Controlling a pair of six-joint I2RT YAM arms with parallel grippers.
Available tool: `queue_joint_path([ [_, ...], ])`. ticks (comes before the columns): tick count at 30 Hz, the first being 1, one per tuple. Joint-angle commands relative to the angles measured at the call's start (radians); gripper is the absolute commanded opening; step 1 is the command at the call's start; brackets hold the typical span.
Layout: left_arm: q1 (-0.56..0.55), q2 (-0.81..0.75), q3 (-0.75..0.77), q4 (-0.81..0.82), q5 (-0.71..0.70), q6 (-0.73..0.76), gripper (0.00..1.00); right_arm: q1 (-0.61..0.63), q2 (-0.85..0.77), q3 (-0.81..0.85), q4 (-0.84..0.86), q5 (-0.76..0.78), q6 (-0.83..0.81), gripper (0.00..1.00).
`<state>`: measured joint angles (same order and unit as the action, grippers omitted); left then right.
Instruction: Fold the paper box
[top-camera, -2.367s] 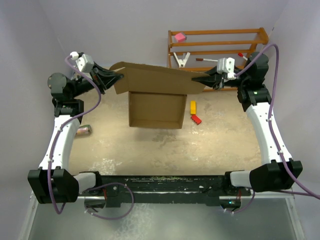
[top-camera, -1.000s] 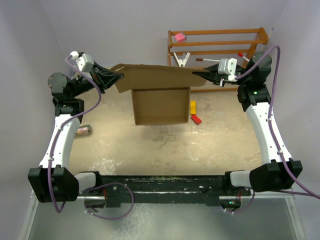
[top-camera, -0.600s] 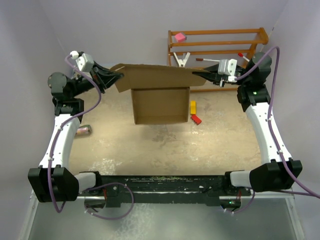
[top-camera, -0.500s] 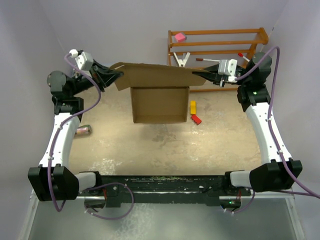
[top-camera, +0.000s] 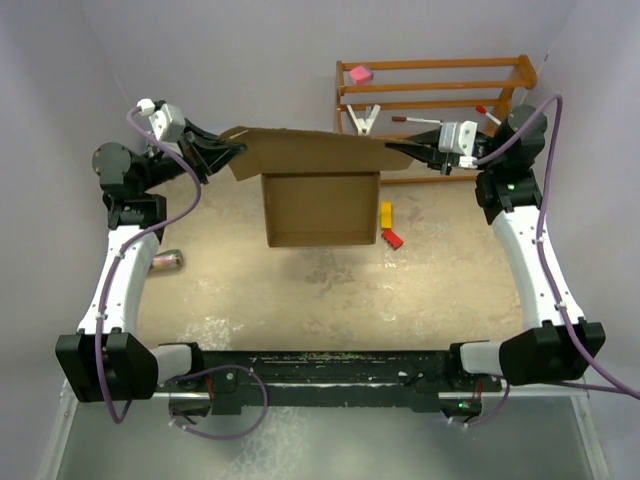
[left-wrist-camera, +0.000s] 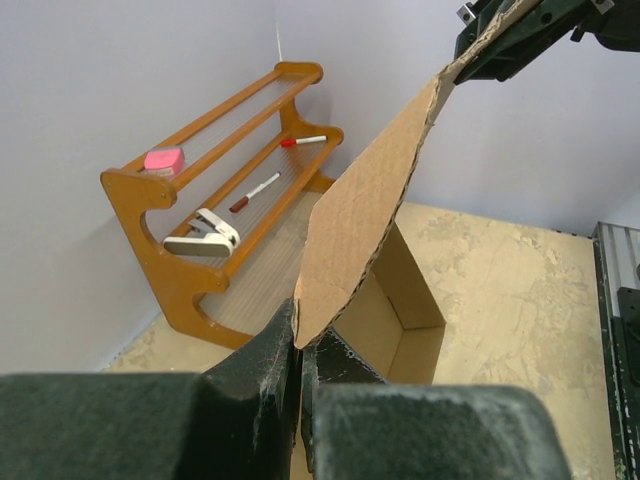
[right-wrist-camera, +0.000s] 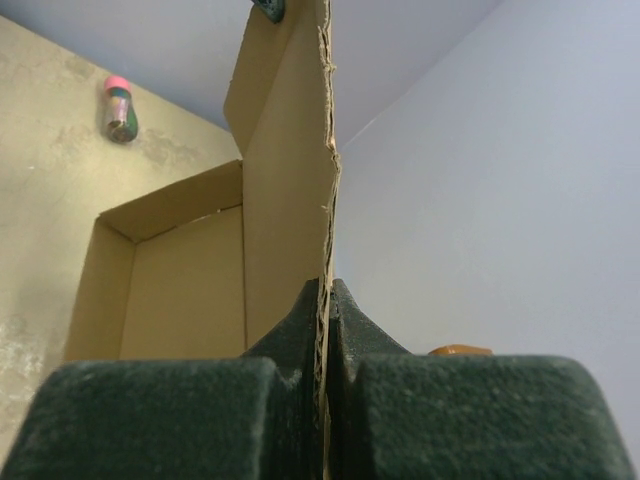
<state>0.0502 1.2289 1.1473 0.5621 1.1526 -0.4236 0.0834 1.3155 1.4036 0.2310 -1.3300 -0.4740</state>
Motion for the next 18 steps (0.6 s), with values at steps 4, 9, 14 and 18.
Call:
queue_joint_path([
  [4, -0.017, -0.011, 0.003, 0.03, 0.037, -0.032, 0.05, 0.009, -0.018, 0.063, -0.002, 0.018, -0.011, 0.0],
  [9, -0.018, -0.007, -0.002, 0.025, 0.032, -0.022, 0.05, 0.01, -0.037, 0.037, 0.037, 0.009, -0.011, 0.0],
  [14, -0.018, -0.005, -0.006, 0.039, 0.033, -0.035, 0.05, 0.01, -0.037, 0.041, 0.003, -0.046, -0.011, 0.0],
  [18, -0.018, -0.01, -0.007, 0.038, 0.033, -0.033, 0.05, 0.009, -0.033, 0.044, 0.032, 0.002, -0.011, 0.0],
])
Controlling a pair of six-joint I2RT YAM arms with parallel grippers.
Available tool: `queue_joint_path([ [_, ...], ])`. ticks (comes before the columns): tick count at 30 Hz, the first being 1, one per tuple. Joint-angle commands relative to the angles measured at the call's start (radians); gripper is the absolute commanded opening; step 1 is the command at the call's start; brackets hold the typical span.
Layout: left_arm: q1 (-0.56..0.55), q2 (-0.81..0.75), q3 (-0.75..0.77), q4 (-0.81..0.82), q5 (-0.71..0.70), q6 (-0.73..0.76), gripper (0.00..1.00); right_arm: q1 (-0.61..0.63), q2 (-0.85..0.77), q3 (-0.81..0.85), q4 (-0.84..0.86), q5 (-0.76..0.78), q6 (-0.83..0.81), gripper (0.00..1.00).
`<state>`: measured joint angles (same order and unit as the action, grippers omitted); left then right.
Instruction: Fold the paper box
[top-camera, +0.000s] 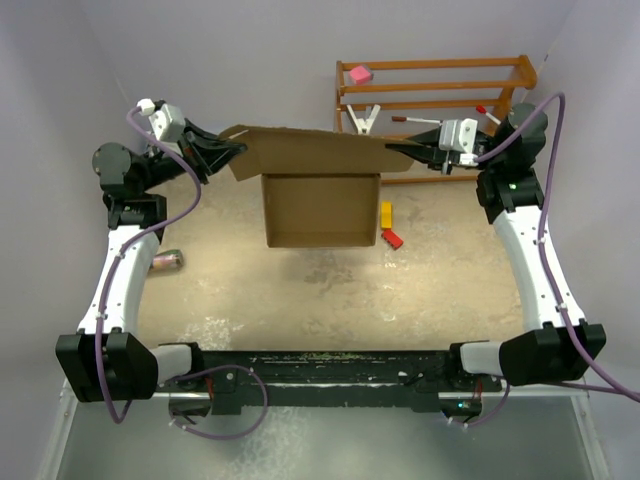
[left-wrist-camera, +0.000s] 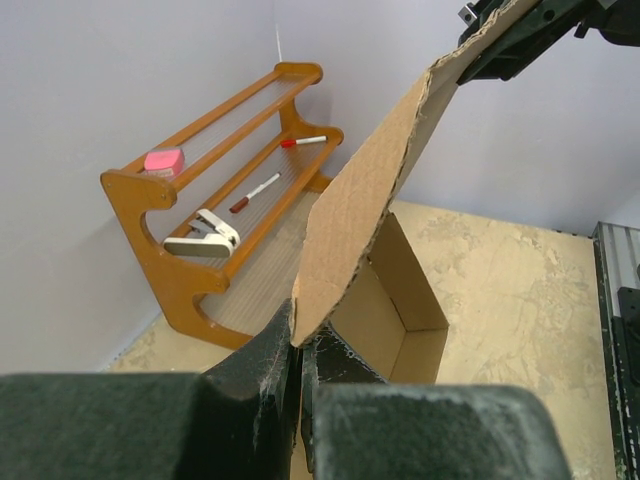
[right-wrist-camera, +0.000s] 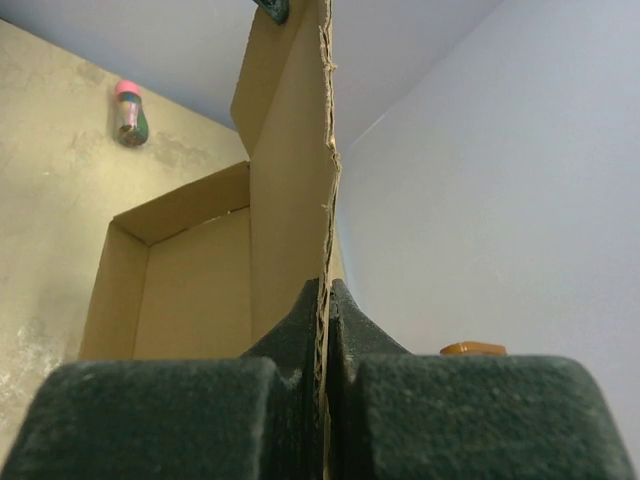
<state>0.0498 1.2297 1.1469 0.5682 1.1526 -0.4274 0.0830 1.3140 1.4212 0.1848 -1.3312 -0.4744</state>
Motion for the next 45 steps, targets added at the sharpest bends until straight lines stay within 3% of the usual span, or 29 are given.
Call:
queue_joint_path([
  [1, -0.018, -0.01, -0.007, 0.032, 0.034, -0.03, 0.05, 0.006, -0.025, 0.036, 0.075, 0.008, -0.01, 0.0],
  [6, -0.017, -0.008, -0.007, 0.033, 0.033, -0.03, 0.05, 0.003, -0.036, 0.026, 0.088, -0.021, -0.01, 0.0],
  [8, -0.018, -0.007, -0.007, 0.032, 0.034, -0.031, 0.05, 0.001, -0.048, 0.032, 0.025, 0.097, -0.01, 0.0],
  [10, -0.018, -0.008, -0.006, 0.033, 0.032, -0.031, 0.05, -0.002, -0.038, 0.096, -0.178, 0.256, -0.01, 0.0],
  [13, -0.017, -0.007, -0.005, 0.034, 0.031, -0.03, 0.05, -0.006, -0.028, 0.081, -0.124, -0.016, -0.01, 0.0],
  [14, -0.018, -0.006, -0.003, 0.035, 0.032, -0.031, 0.05, -0.006, -0.041, 0.059, -0.079, 0.052, -0.01, 0.0],
  [16, -0.017, -0.006, -0.001, 0.036, 0.032, -0.033, 0.05, -0.006, -0.048, 0.088, -0.168, 0.224, -0.01, 0.0],
  [18, -0.017, -0.006, -0.001, 0.036, 0.032, -0.032, 0.05, -0.021, -0.012, 0.152, -0.301, -0.033, -0.01, 0.0],
  [19, -0.018, -0.006, 0.0, 0.036, 0.032, -0.031, 0.05, -0.022, -0.007, 0.158, -0.285, -0.042, -0.01, 0.0],
  [21, -0.017, -0.004, 0.002, 0.036, 0.032, -0.033, 0.05, -0.022, -0.048, 0.148, -0.307, 0.295, -0.01, 0.0],
  [22, -0.018, -0.003, 0.002, 0.037, 0.032, -0.032, 0.05, -0.027, -0.062, 0.144, -0.318, 0.276, -0.01, 0.0],
  [24, -0.017, -0.003, 0.002, 0.037, 0.032, -0.031, 0.05, -0.047, -0.039, 0.158, -0.353, -0.027, -0.01, 0.0],
  [25, -0.017, -0.003, 0.002, 0.037, 0.032, -0.03, 0.05, -0.048, -0.029, 0.141, -0.314, -0.094, -0.01, 0.0],
  [28, -0.018, 0.005, 0.006, 0.043, 0.03, -0.037, 0.05, -0.047, -0.055, 0.041, -0.07, -0.051, -0.01, 0.0],
  [30, -0.017, 0.004, 0.006, 0.048, 0.032, -0.04, 0.05, -0.041, -0.049, 0.0, 0.093, -0.254, -0.01, 0.0],
  [32, -0.017, 0.007, 0.005, 0.048, 0.03, -0.039, 0.05, -0.019, -0.071, -0.046, 0.211, -0.196, -0.01, 0.0],
  [42, -0.016, 0.048, -0.014, 0.087, 0.024, -0.063, 0.05, -0.018, -0.083, -0.055, -0.03, 0.042, -0.01, 0.0],
  [45, -0.017, 0.055, -0.034, 0.084, 0.017, -0.064, 0.05, -0.019, -0.067, -0.117, 0.115, 0.053, -0.01, 0.0],
])
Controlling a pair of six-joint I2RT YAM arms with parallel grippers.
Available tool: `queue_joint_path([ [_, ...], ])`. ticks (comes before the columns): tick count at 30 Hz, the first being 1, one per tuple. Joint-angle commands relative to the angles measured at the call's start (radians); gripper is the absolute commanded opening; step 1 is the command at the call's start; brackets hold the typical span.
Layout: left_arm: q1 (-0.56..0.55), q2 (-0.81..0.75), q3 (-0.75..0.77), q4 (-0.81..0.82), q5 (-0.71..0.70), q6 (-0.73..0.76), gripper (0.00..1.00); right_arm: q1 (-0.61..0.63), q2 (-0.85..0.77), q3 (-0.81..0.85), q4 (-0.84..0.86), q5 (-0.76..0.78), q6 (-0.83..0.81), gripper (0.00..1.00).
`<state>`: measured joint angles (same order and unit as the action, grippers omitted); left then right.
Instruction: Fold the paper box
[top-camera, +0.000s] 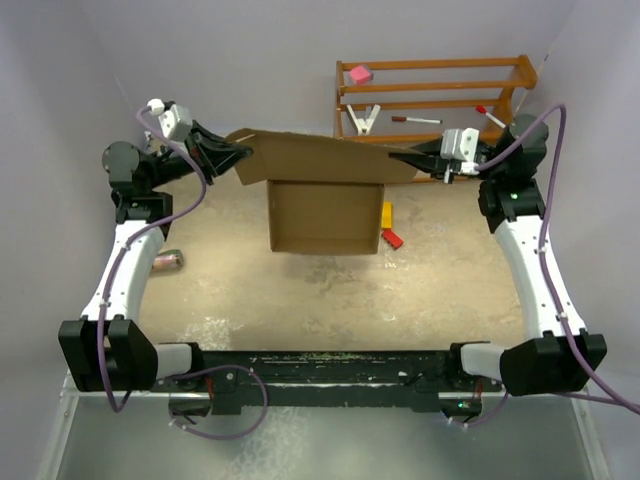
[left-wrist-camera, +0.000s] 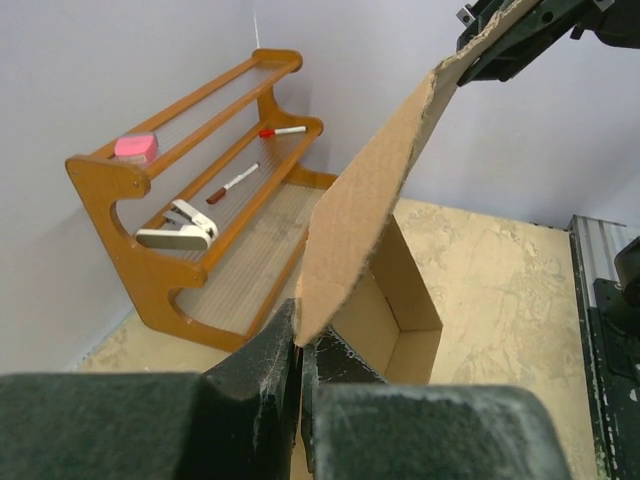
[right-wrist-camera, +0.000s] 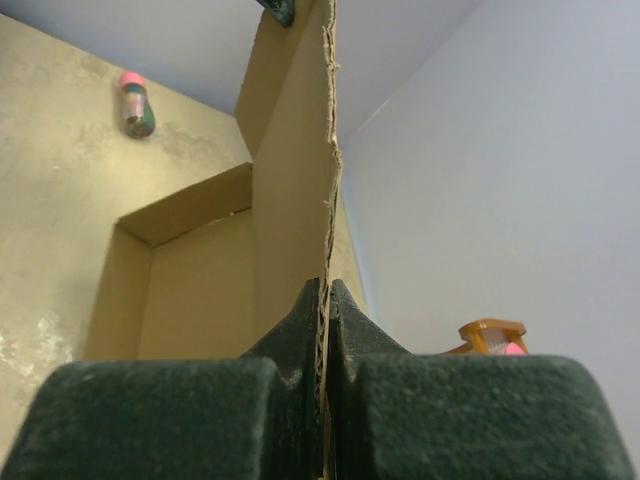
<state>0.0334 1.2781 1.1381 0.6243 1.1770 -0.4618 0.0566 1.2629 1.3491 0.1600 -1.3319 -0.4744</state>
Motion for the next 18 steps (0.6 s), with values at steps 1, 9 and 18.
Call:
queue_joint_path([
  [1, -0.001, 0.007, -0.031, 0.025, -0.012, -0.032, 0.05, 0.008, -0.007, -0.068, 0.221, 0.043, -0.01, 0.0],
  [9, -0.007, 0.027, -0.06, 0.041, 0.019, -0.048, 0.05, 0.008, 0.044, -0.087, 0.396, -0.058, -0.01, 0.0],
  [18, 0.002, 0.069, -0.062, 0.143, 0.035, -0.039, 0.05, 0.008, 0.001, -0.111, 0.219, -0.027, -0.01, 0.0],
])
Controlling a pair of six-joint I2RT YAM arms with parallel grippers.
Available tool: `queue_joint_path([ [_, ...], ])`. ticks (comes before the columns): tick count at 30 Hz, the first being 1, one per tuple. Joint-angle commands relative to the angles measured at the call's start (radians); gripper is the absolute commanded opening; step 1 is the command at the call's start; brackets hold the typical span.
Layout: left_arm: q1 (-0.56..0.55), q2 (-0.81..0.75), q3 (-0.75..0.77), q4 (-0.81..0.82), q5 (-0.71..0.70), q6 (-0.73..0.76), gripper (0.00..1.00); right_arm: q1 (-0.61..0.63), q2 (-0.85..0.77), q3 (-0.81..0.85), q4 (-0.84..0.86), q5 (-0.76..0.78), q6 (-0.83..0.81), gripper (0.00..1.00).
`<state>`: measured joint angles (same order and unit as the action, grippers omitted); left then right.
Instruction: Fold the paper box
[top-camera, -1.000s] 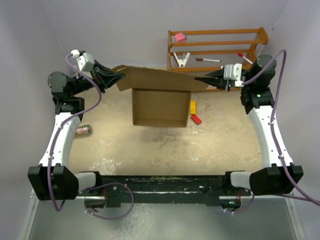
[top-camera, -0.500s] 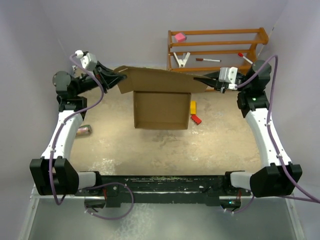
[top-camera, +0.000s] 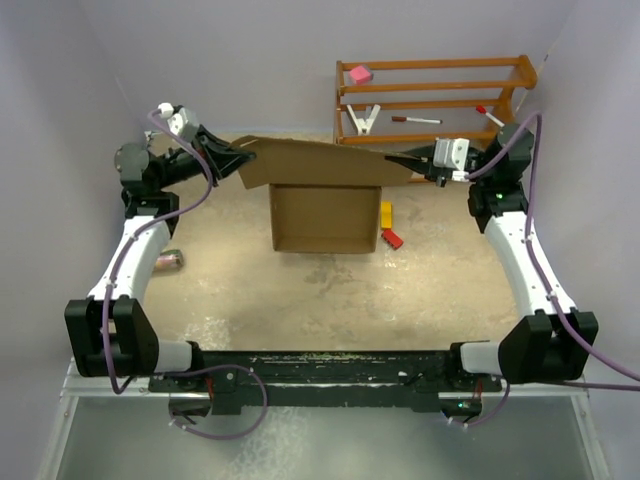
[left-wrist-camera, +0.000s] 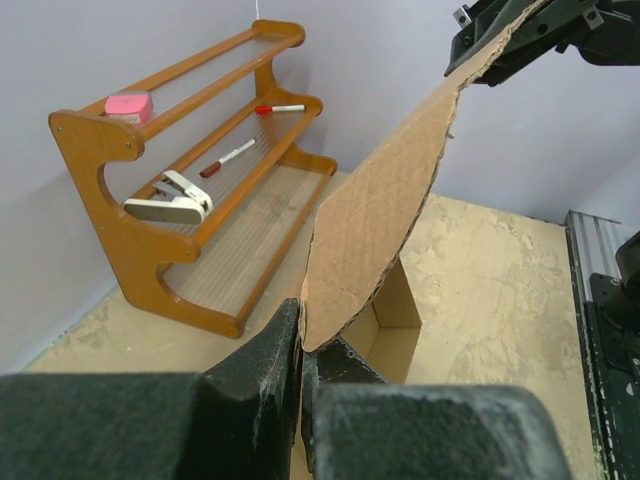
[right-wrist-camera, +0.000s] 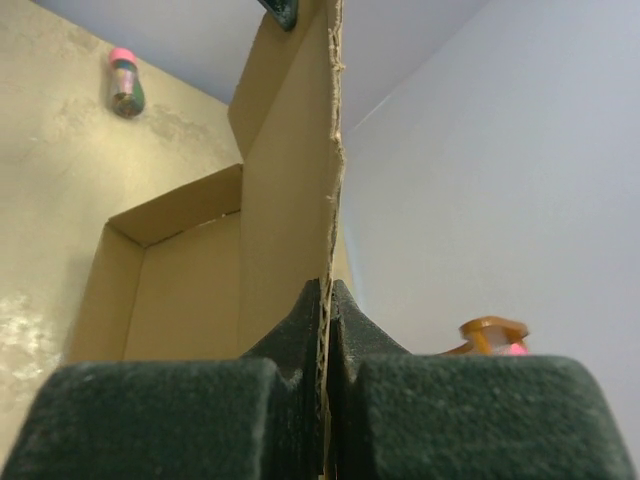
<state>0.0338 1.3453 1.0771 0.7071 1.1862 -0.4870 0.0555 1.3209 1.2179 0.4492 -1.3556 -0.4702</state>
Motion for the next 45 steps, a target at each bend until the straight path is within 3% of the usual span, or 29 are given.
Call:
queue_joint_path([
  [1, 0.005, -0.005, -0.007, 0.016, 0.015, 0.024, 0.05, 0.009, -0.058, 0.037, -0.202, 0.031, -0.015, 0.0],
  [4, 0.006, -0.027, -0.029, -0.055, -0.005, 0.115, 0.05, 0.009, -0.054, 0.056, -0.343, 0.06, -0.015, 0.0],
  [10, 0.003, -0.061, -0.14, 0.114, 0.0, 0.051, 0.05, 0.01, -0.075, -0.007, -0.207, 0.008, -0.015, 0.0],
  [16, -0.003, -0.09, -0.137, 0.119, -0.029, 0.062, 0.05, 0.009, -0.02, 0.153, -0.292, 0.122, -0.015, 0.0],
  [18, -0.003, -0.08, -0.12, 0.1, -0.075, 0.063, 0.05, 0.007, 0.037, 0.196, -0.18, 0.085, -0.015, 0.0],
  [19, -0.002, -0.066, -0.106, 0.09, -0.082, 0.06, 0.05, 0.013, 0.067, 0.189, -0.044, 0.081, -0.015, 0.0],
  [20, -0.003, -0.051, -0.089, 0.088, -0.086, 0.051, 0.05, 0.024, 0.088, 0.158, 0.118, 0.08, -0.015, 0.0],
  [22, -0.003, -0.004, -0.058, 0.116, -0.086, 0.015, 0.05, 0.033, 0.126, 0.065, 0.618, 0.106, -0.015, 0.0],
  [25, -0.002, 0.034, -0.028, 0.166, -0.082, -0.032, 0.05, 0.036, 0.125, 0.09, 0.478, 0.129, -0.015, 0.0],
  [28, -0.001, 0.035, -0.024, 0.17, -0.081, -0.03, 0.05, 0.038, 0.107, 0.115, 0.597, 0.107, -0.015, 0.0],
  [30, -0.001, 0.028, -0.027, 0.17, -0.079, -0.021, 0.05, 0.038, 0.077, 0.157, 0.405, 0.077, -0.015, 0.0],
  [33, -0.001, 0.016, -0.038, 0.17, -0.076, -0.004, 0.05, 0.048, 0.018, 0.275, -0.233, 0.234, -0.015, 0.0],
  [34, -0.002, 0.011, -0.041, 0.167, -0.077, 0.005, 0.05, 0.055, 0.02, 0.301, -0.374, 0.28, -0.015, 0.0],
  [36, -0.002, 0.004, -0.045, 0.145, -0.083, 0.026, 0.05, 0.057, 0.025, 0.303, -0.425, 0.32, -0.015, 0.0],
  [45, -0.001, -0.008, -0.052, 0.114, -0.083, 0.059, 0.05, 0.058, 0.012, 0.364, -0.551, 0.236, -0.015, 0.0],
])
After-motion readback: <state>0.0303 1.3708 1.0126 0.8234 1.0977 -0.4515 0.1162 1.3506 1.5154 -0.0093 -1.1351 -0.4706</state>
